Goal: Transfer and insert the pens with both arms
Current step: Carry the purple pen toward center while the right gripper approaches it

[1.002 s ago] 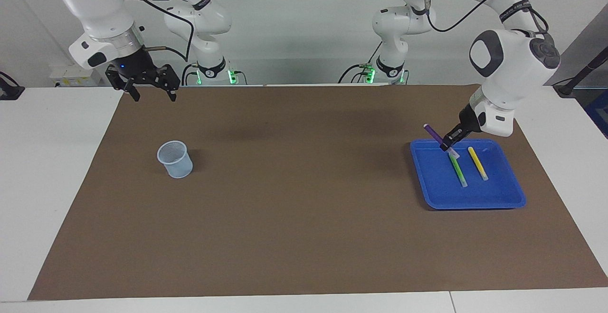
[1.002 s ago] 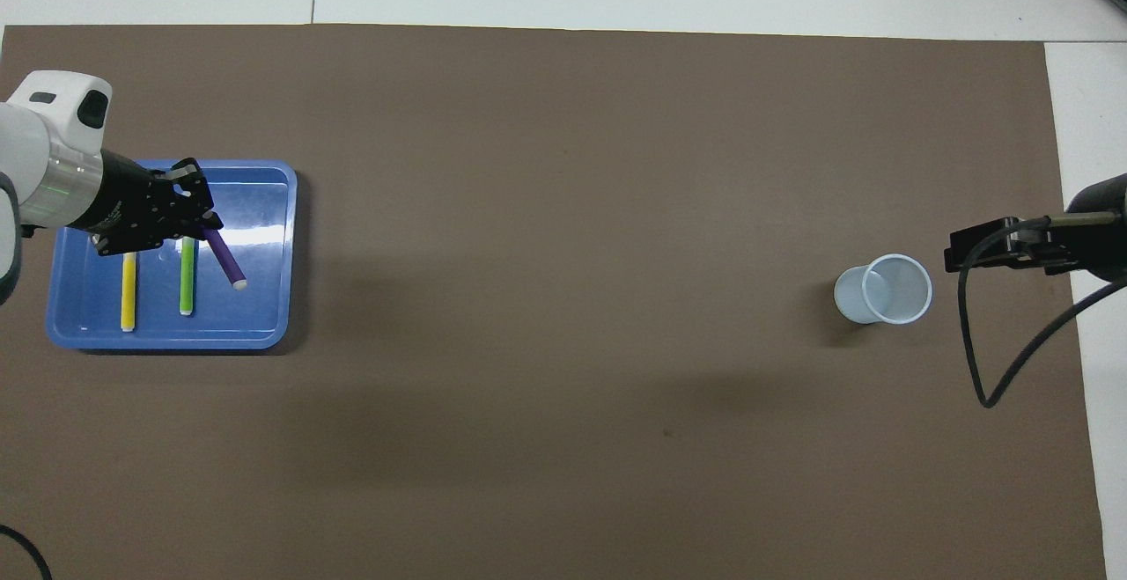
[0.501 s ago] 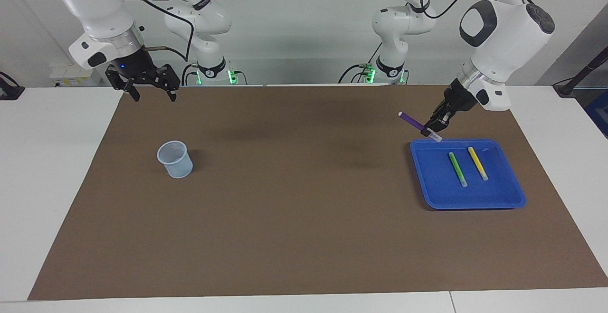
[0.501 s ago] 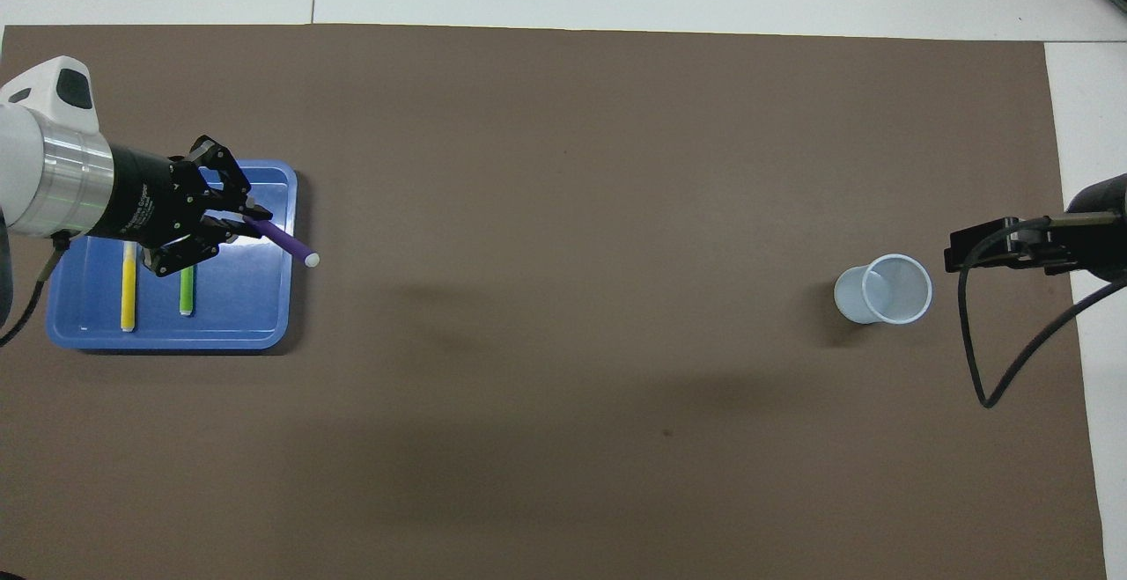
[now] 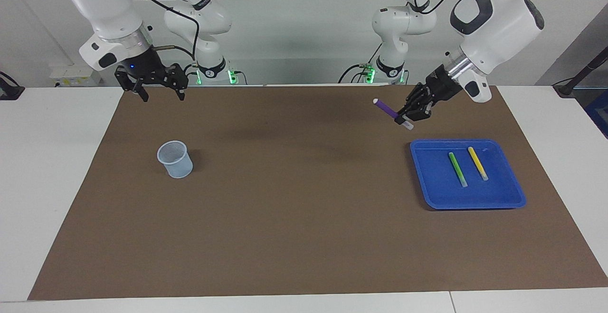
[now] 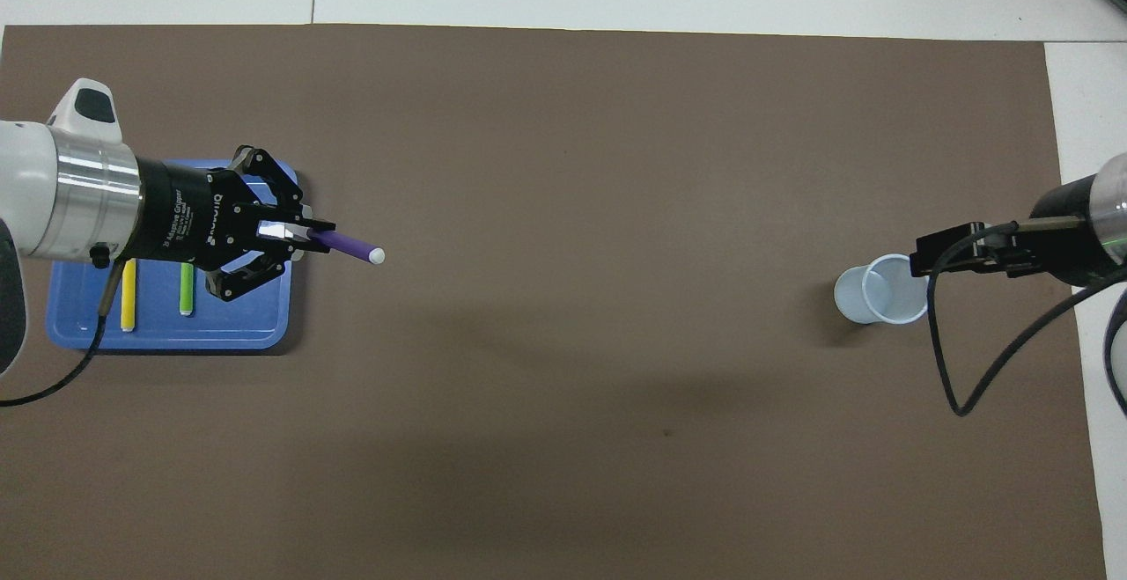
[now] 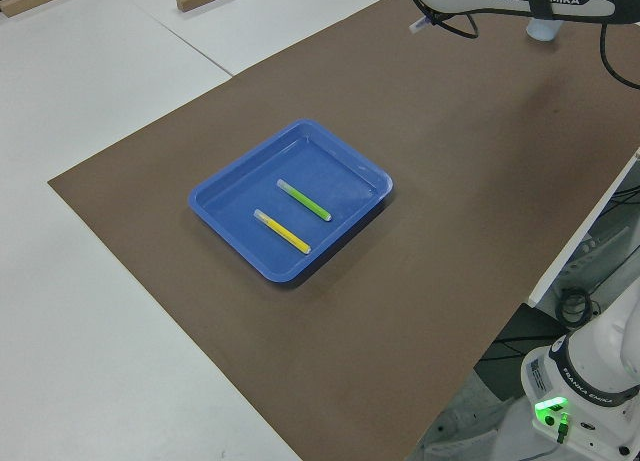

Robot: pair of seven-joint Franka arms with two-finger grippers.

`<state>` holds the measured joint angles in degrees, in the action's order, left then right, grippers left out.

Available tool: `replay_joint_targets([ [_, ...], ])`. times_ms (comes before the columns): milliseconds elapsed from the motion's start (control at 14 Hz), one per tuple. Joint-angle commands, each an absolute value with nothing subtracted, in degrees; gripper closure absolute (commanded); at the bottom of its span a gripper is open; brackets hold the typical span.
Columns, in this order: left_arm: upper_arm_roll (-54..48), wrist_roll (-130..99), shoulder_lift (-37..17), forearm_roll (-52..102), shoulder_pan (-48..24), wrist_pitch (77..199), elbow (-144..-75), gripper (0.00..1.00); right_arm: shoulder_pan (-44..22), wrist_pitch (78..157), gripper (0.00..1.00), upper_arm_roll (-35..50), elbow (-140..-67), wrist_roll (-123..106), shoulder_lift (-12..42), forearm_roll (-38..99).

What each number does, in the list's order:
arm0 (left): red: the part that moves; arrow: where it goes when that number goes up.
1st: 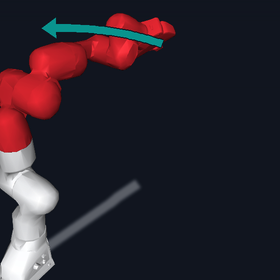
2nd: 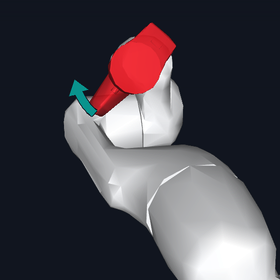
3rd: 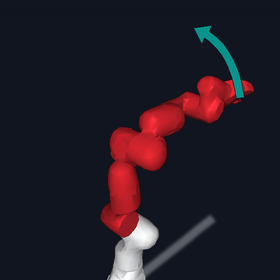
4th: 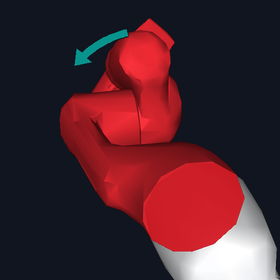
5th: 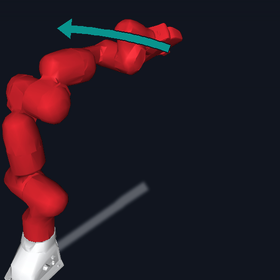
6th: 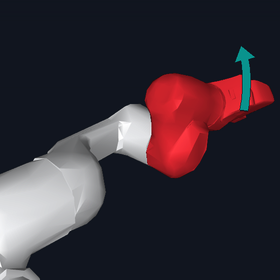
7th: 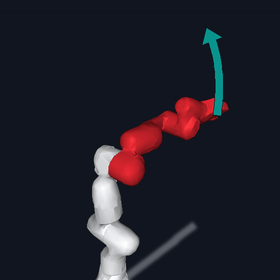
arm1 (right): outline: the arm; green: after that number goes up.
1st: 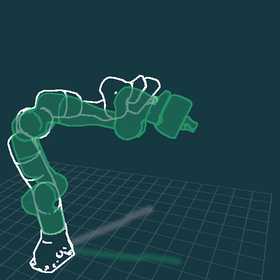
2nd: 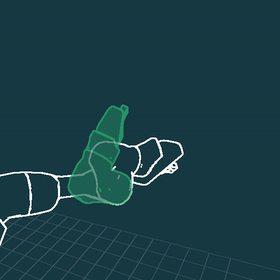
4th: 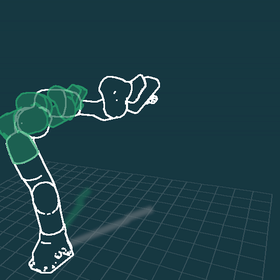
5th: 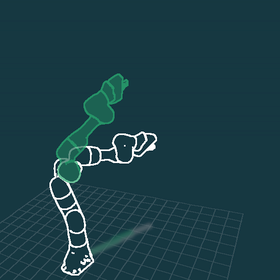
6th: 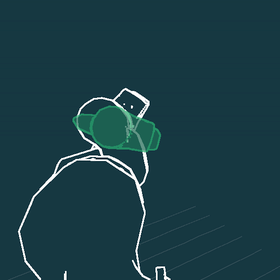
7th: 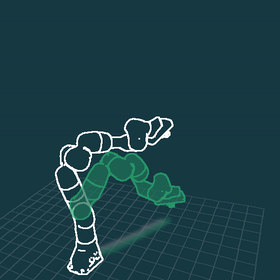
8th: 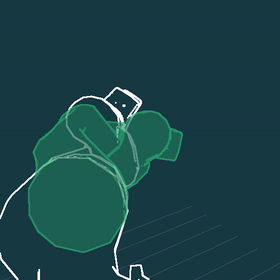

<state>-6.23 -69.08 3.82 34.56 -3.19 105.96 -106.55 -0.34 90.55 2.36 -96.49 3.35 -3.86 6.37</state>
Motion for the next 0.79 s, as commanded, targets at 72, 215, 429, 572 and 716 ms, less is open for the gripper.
replay_joint_targets([
  [72, -5.5, -77.9, 8.1, 38.0, -6.0, 106.8, -110.4, 1.00, -0.3, 96.1, 0.00, 3.2, -100.4, 5.3, -5.7, 13.1],
  [215, -5.5, -81.9, 9.3, 39.7, -7.7, 108.4, -112.1, 1.00, -3.8, 100.3, 0.00, 4.0, -100.9, 7.4, -5.7, 16.8],
  [429, -5.6, -91.3, 12.8, 39.8, -12.4, 116.9, -117.4, 1.00, -9.6, 105.5, 0.00, 4.0, -100.9, 16.8, -5.5, 21.2],
  [572, -5.6, -93.1, 14.2, 39.8, -16.0, 120.9, -120.4, 1.00, -13.6, 110.7, 0.00, 4.0, -100.9, 24.7, -5.2, 22.5],
  [716, -5.6, -93.5, 14.4, 39.8, -16.3, 120.5, -120.4, 1.00, -17.0, 114.8, 0.00, 4.0, -101.0, 30.4, -4.8, 23.2],
])
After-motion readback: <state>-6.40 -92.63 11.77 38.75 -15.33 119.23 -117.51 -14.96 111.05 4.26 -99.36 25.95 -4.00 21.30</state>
